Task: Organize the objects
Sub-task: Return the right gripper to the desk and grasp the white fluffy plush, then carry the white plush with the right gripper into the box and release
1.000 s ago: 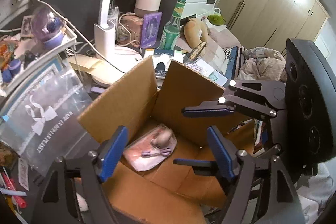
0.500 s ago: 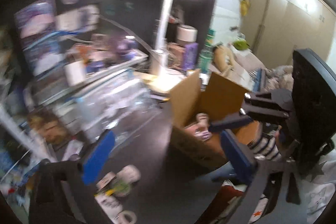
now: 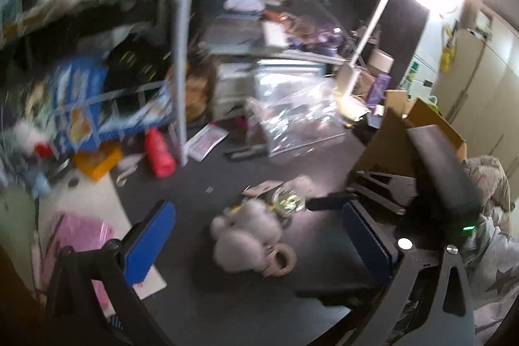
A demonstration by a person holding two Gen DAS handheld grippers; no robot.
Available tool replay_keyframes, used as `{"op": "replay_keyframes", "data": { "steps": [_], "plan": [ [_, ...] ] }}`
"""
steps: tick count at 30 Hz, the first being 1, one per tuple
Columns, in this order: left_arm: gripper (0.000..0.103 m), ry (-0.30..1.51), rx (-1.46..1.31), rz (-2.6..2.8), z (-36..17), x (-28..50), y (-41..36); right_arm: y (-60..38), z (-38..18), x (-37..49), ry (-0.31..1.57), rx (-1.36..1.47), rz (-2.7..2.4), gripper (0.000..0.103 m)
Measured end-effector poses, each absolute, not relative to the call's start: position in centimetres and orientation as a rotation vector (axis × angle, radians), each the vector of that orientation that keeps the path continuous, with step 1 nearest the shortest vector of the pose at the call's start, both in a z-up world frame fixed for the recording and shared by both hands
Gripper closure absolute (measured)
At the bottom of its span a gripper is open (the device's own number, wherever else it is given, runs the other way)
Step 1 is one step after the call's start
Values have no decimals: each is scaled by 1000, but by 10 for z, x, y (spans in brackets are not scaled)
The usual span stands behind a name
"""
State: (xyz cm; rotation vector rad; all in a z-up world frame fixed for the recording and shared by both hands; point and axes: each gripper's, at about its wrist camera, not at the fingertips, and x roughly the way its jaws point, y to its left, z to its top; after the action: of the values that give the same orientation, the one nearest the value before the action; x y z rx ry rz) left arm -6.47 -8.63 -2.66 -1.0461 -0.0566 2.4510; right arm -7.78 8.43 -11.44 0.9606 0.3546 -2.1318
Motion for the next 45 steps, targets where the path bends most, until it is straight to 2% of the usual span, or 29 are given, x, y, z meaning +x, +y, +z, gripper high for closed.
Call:
{"op": "replay_keyframes", "data": {
  "steps": [5,11,12,13,20,22,23,24,25,29,45],
  "plan": [
    [1,-138,-1114,2445,-60,-69,-109,60,-156,-103,440,1021,-2147,11],
    [1,-218,-1188,2368,-99,-83,-111,54,-172,-124,404,1036,-2116,12],
    [1,-222,-1196,2359,-104,-85,-110,53,-172,-125,409,1032,-2119,22],
    [1,-227,-1205,2351,-109,-87,-109,54,-172,-125,420,1030,-2132,25],
    [1,-254,-1243,2276,-132,-98,-94,52,-164,-115,462,968,-2144,28],
    [8,-265,-1235,2250,-132,-98,-90,49,-160,-111,473,941,-2141,29],
    [16,-273,-1233,2239,-132,-99,-89,49,-157,-107,479,920,-2142,29],
    [25,-279,-1229,2232,-131,-99,-88,48,-154,-105,483,906,-2140,29],
    [29,-282,-1227,2226,-130,-99,-87,46,-151,-102,491,887,-2140,29],
    [39,-281,-1169,2221,-113,-92,-85,45,-135,-91,535,820,-2172,29],
    [41,-116,-961,2225,4,-87,-34,89,-26,-63,570,653,-2354,29]
  ]
}}
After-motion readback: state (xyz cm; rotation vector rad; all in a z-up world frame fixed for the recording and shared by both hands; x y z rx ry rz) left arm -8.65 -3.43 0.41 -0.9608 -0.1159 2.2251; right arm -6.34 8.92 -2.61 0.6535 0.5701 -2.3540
